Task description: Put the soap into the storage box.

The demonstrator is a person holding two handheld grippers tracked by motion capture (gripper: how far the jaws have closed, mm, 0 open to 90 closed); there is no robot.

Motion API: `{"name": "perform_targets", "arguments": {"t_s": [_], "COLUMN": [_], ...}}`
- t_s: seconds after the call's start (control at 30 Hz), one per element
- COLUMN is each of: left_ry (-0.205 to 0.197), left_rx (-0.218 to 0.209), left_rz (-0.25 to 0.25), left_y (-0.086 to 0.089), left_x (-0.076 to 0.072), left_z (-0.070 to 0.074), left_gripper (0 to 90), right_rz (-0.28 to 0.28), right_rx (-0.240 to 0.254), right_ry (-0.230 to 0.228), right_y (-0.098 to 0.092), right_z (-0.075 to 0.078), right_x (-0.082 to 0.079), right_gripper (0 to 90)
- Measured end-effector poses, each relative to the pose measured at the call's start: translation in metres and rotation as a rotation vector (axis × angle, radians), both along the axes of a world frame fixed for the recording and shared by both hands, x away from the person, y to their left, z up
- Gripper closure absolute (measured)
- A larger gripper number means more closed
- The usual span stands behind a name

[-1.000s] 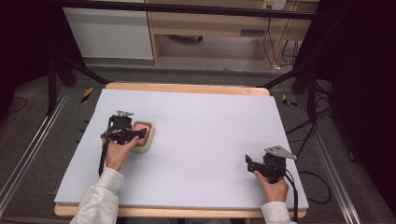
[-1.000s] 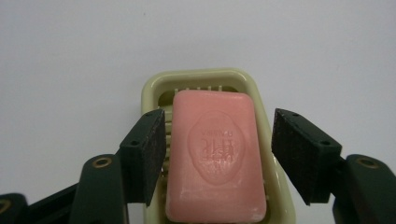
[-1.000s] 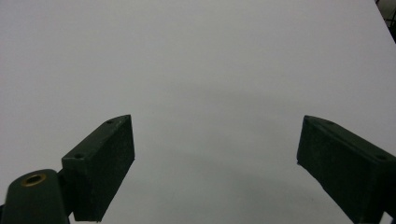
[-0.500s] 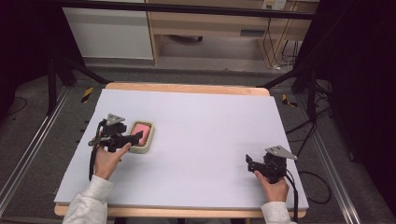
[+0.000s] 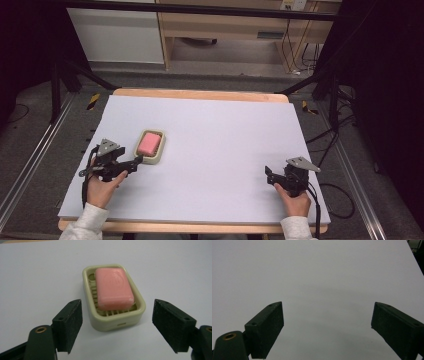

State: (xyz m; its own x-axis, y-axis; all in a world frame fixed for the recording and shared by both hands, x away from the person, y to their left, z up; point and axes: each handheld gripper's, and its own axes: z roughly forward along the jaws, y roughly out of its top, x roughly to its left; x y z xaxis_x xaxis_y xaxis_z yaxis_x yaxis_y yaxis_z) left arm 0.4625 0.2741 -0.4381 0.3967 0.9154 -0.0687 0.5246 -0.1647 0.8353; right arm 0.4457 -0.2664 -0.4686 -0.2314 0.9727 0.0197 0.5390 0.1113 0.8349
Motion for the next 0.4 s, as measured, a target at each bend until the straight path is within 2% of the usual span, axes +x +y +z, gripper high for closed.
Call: {"name": "perform_targets", "arguments": {"t_s": [0.17,0.2,0.4], "left_ry": [0.011,0.010,0.004], "left_rx": [-0.006,-0.008,-0.028], "left_rz": [0.038,0.054,0.083], "left_y": [0.014,0.020,0.031], "left_x": [-0.008,-0.011,-0.016], "left_z": [-0.011,-0.015,-0.020], "left_gripper": [23.9,23.9,24.7], "right_rz": [-0.004,-0.005,-0.001], "right_rx": [-0.011,-0.025,-0.024], "right_ry": [0.009,0.006,0.012], "right_y": [0.000,0.000,0.000], "right_z": [-0.001,-0.001,-0.002], "right_x": [-0.001,-0.002,-0.003], "right_gripper": [10.9,10.9,10.9]}}
